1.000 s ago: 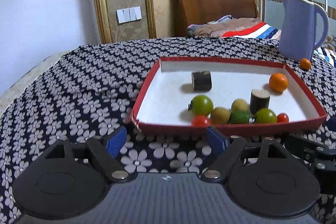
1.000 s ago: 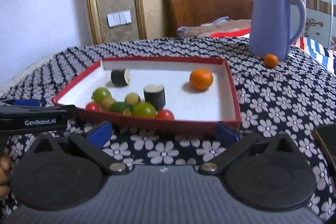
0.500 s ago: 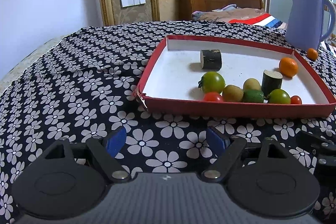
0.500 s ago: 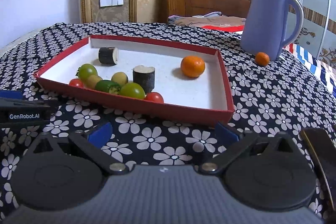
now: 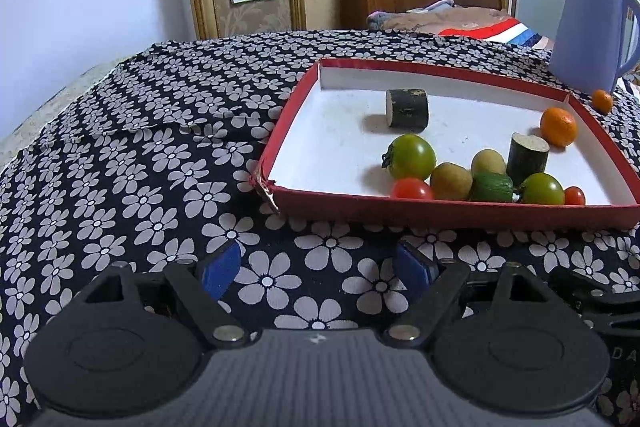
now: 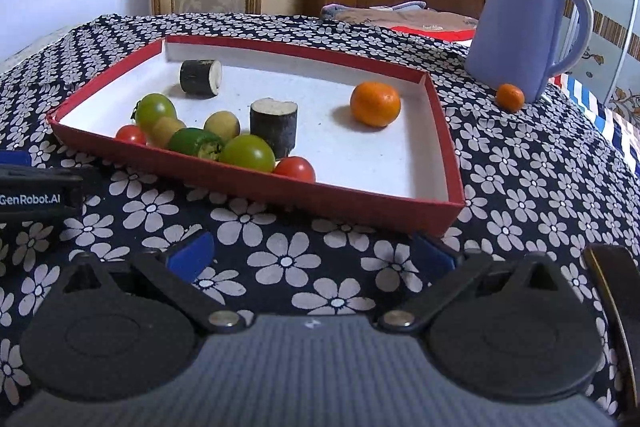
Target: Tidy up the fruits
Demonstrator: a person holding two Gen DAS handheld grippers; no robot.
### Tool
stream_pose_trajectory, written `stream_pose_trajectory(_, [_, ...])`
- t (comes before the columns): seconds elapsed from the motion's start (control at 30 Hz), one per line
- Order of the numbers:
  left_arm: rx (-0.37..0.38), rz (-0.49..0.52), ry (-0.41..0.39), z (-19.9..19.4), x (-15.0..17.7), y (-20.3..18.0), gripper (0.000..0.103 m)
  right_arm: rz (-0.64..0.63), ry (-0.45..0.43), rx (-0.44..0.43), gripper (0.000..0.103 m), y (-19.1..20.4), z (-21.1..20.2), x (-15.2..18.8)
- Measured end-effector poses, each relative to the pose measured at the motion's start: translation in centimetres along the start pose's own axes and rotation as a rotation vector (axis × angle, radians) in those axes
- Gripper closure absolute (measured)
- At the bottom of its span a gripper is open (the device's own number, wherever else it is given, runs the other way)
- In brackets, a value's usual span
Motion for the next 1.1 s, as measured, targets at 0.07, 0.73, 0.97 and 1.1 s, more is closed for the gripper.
stream_pose_trajectory(0.07, [-0.002, 0.001, 0.006, 0.31, 0.02, 0.01, 0.02, 0.013, 0.009, -0.005, 0.0, -0.17, 0.28, -0.02])
stream_pose_trajectory(0.73, [-0.02, -0.004, -0.013, 0.46, 0.42, 0.25, 0.007, 0.074, 0.003, -0.035, 0.0, -0.84, 0.61, 0.54])
stream_pose_trajectory(0.97, [-0.016, -0.015, -0.009, 0.47, 0.4, 0.35, 0.007, 0.074, 0.003, -0.035, 0.0, -0.91, 0.61, 0.56])
stream_pose_trajectory(1.1, [-0.018, -0.012, -0.01, 0.48, 0.43, 0.41, 0.006, 0.074, 0.003, -0.035, 0.0, -0.88, 0.61, 0.56])
Point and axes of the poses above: each gripper's, at about its wrist camera, not at the fingertips, and z roughly the way its jaws point, y to its left, x to its underside, the point moved 1 cm from there along z, roughly the way its jaws point, and after that the axes turned 8 degrees about -y, right-handed, at the moved point
